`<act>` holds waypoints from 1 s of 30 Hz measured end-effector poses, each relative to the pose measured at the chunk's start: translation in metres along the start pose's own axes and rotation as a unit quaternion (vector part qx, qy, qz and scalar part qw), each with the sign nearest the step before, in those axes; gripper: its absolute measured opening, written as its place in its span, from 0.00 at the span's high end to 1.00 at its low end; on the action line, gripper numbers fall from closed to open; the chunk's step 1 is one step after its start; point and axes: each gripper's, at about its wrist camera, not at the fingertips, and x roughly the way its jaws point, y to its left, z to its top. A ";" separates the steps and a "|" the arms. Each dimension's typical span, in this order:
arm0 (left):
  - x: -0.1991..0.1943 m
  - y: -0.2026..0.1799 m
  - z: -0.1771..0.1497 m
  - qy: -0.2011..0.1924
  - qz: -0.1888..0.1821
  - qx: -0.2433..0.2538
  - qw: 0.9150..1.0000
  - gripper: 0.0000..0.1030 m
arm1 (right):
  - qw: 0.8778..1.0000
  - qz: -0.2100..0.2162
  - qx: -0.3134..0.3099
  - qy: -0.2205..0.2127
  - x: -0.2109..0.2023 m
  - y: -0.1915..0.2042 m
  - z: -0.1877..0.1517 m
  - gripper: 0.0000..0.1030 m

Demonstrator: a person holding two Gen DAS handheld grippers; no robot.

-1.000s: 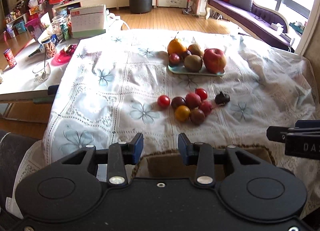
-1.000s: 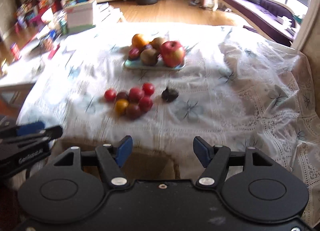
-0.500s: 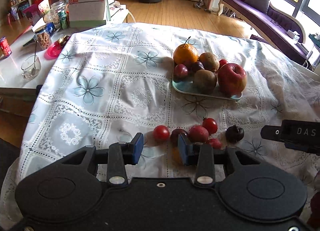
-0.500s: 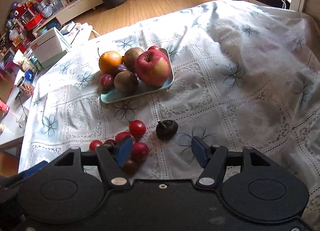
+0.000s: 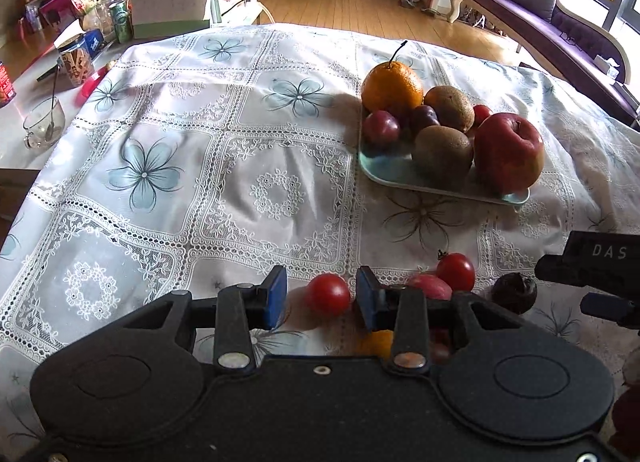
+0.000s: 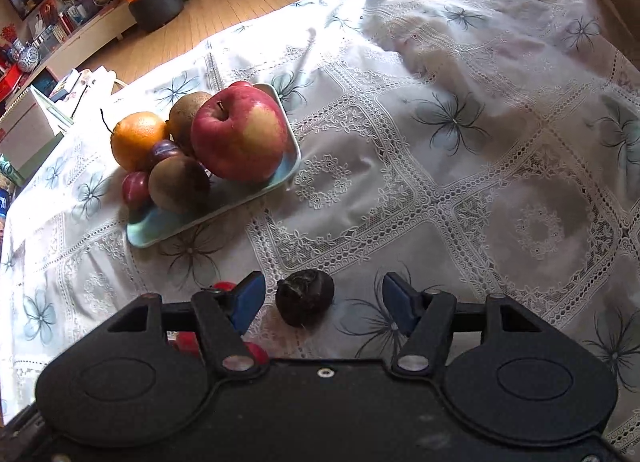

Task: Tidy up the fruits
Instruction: 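Grasp the second dark purple fruit with the right tool while the left tool grasps a red tomato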

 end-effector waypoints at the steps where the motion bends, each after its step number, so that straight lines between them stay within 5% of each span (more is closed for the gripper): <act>1: 0.001 -0.001 -0.001 -0.006 0.007 0.002 1.000 0.55 | 1.000 -0.005 -0.010 -0.007 0.001 0.001 -0.001 0.36; 5: 0.008 -0.005 -0.008 -0.035 0.039 0.031 0.998 0.55 | 0.999 -0.021 -0.023 -0.022 0.007 0.001 -0.004 0.36; 15: 0.030 0.011 -0.007 0.018 0.013 -0.001 1.000 0.54 | 0.997 -0.042 -0.067 -0.002 0.032 0.015 -0.012 0.35; 23: 0.030 0.015 -0.009 0.020 0.001 -0.012 1.000 0.54 | 0.997 -0.032 -0.073 0.003 0.035 0.014 -0.014 0.38; 26: 0.030 0.016 -0.008 0.022 -0.011 -0.013 1.000 0.55 | 0.996 0.000 -0.085 0.004 0.032 0.015 -0.015 0.70; 30: 0.030 0.023 -0.008 0.023 -0.027 -0.029 0.999 0.55 | 0.995 -0.001 -0.097 -0.012 0.026 0.019 -0.019 0.77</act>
